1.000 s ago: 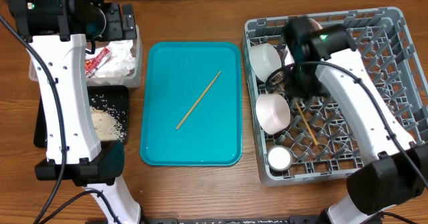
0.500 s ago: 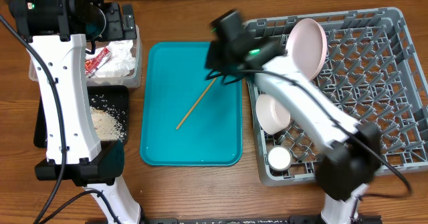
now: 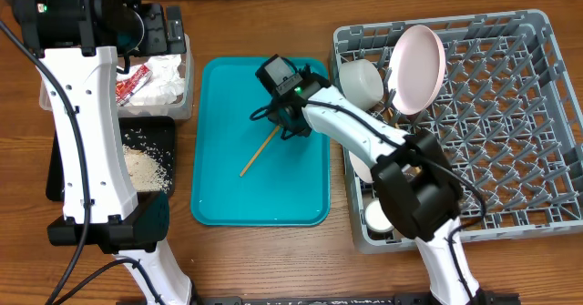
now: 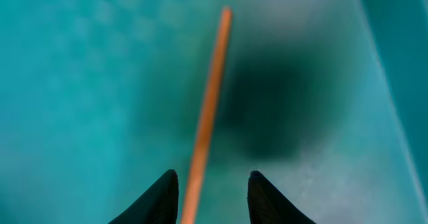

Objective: Sort waste into correct bins and load items into the dishwasher
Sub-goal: 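Grasp the second chopstick on the teal tray with the right gripper, then place the second chopstick into the dish rack with the right gripper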

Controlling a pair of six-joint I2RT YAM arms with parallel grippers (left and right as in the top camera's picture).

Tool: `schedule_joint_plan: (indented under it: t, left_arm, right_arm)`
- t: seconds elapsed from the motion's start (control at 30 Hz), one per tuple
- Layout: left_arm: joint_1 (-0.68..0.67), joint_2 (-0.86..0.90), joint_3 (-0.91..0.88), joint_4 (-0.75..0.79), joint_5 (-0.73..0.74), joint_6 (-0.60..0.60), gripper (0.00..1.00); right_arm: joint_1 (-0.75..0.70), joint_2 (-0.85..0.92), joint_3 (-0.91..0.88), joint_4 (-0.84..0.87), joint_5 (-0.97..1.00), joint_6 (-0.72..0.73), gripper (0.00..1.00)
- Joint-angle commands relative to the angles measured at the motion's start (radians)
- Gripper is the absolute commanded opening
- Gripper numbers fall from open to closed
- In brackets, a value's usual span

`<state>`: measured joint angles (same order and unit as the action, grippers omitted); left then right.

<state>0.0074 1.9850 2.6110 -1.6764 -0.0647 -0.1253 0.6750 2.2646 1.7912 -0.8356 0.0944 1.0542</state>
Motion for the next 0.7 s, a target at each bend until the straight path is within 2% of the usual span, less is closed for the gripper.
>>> schedule_joint_plan:
  t: [0.0, 0.17, 0.4, 0.53, 0.67]
  left_arm:
    - [0.005, -0.01, 0.009, 0.002, -0.005, -0.01, 1.0]
    - [0.005, -0.01, 0.009, 0.002, -0.005, -0.01, 1.0]
    - [0.005, -0.01, 0.009, 0.002, -0.005, -0.01, 1.0]
    - [0.005, -0.01, 0.009, 0.002, -0.005, -0.01, 1.0]
    - [0.005, -0.01, 0.009, 0.002, -0.005, -0.01, 1.0]
  right_arm:
    - [0.005, 0.039, 0.001, 0.017, -0.037, 0.024, 0.35]
    - [0.016, 0.05, 0.001, 0.014, -0.047, 0.023, 0.27]
    - [0.039, 0.05, 0.001, -0.063, -0.079, 0.014, 0.05]
    - [0.036, 0.05, 0.006, -0.068, -0.097, -0.006, 0.04]
    - [0.019, 0.045, 0.082, -0.113, -0.133, -0.191, 0.04]
